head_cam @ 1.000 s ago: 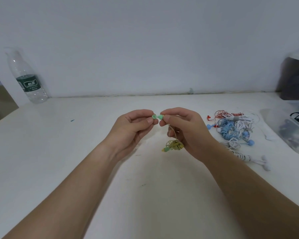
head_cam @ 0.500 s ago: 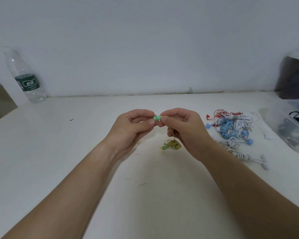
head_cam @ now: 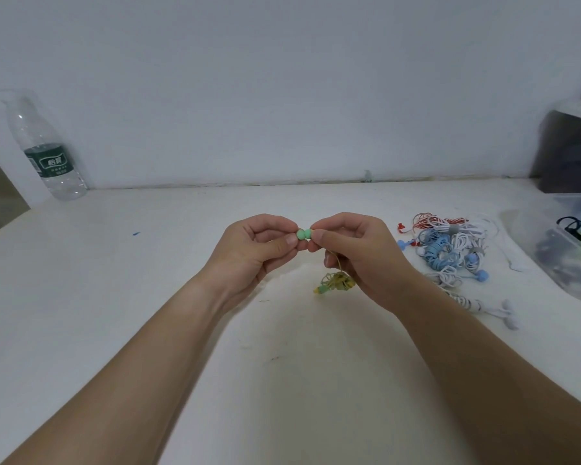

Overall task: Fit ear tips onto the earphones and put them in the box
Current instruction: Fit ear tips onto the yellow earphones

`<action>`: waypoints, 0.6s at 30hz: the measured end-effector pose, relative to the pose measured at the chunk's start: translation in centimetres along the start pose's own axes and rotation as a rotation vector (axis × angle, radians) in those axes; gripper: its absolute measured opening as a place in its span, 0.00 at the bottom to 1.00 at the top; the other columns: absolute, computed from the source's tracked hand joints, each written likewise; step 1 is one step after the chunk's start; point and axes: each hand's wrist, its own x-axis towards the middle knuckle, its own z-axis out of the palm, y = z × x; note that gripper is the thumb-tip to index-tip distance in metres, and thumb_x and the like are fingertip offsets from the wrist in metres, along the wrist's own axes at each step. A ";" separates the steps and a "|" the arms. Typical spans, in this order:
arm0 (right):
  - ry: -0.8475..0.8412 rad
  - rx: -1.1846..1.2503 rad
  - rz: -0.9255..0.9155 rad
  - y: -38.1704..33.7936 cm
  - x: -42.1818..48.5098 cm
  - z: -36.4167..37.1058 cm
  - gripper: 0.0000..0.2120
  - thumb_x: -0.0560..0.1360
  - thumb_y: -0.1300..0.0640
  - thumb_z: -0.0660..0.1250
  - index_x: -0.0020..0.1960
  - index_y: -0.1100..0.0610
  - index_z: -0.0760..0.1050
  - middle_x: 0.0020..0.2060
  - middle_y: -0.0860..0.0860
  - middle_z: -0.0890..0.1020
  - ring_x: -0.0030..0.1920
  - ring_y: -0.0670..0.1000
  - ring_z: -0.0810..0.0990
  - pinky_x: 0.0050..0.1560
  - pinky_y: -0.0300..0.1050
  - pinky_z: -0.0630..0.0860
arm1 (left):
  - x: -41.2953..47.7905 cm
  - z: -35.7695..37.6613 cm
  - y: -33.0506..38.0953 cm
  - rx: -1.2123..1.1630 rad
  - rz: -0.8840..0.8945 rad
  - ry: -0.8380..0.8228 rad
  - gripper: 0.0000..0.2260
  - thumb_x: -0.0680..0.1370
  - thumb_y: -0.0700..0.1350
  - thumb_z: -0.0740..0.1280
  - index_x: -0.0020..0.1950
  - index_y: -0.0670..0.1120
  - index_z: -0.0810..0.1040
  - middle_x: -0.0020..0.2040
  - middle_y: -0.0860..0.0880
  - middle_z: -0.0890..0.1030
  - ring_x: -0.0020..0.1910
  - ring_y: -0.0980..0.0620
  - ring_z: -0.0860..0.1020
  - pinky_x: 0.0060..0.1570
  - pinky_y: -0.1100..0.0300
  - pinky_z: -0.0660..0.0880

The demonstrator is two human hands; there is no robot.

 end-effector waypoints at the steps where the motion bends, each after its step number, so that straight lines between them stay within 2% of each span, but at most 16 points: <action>1: -0.006 0.002 0.001 0.0 0.0 0.0 0.04 0.75 0.65 0.71 0.49 0.64 0.82 0.38 0.58 0.84 0.31 0.51 0.73 0.38 0.45 0.72 | 0.0 0.0 0.0 -0.007 -0.002 -0.004 0.07 0.69 0.34 0.70 0.45 0.40 0.81 0.41 0.42 0.86 0.43 0.49 0.86 0.41 0.65 0.80; 8: -0.050 0.009 -0.007 -0.1 0.0 -0.2 0.03 0.75 0.66 0.72 0.47 0.62 0.84 0.38 0.59 0.84 0.31 0.51 0.74 0.38 0.45 0.71 | 0.0 -0.1 -0.1 -0.020 -0.033 -0.028 0.06 0.72 0.32 0.69 0.47 0.39 0.80 0.42 0.42 0.86 0.43 0.49 0.86 0.41 0.65 0.80; 18: -0.095 -0.075 -0.028 -0.2 0.0 -0.7 0.03 0.74 0.66 0.72 0.46 0.61 0.84 0.36 0.60 0.84 0.32 0.51 0.74 0.38 0.42 0.74 | -0.1 -0.2 0.1 -0.025 -0.107 -0.047 0.10 0.67 0.34 0.71 0.48 0.38 0.81 0.43 0.40 0.86 0.44 0.48 0.86 0.41 0.65 0.81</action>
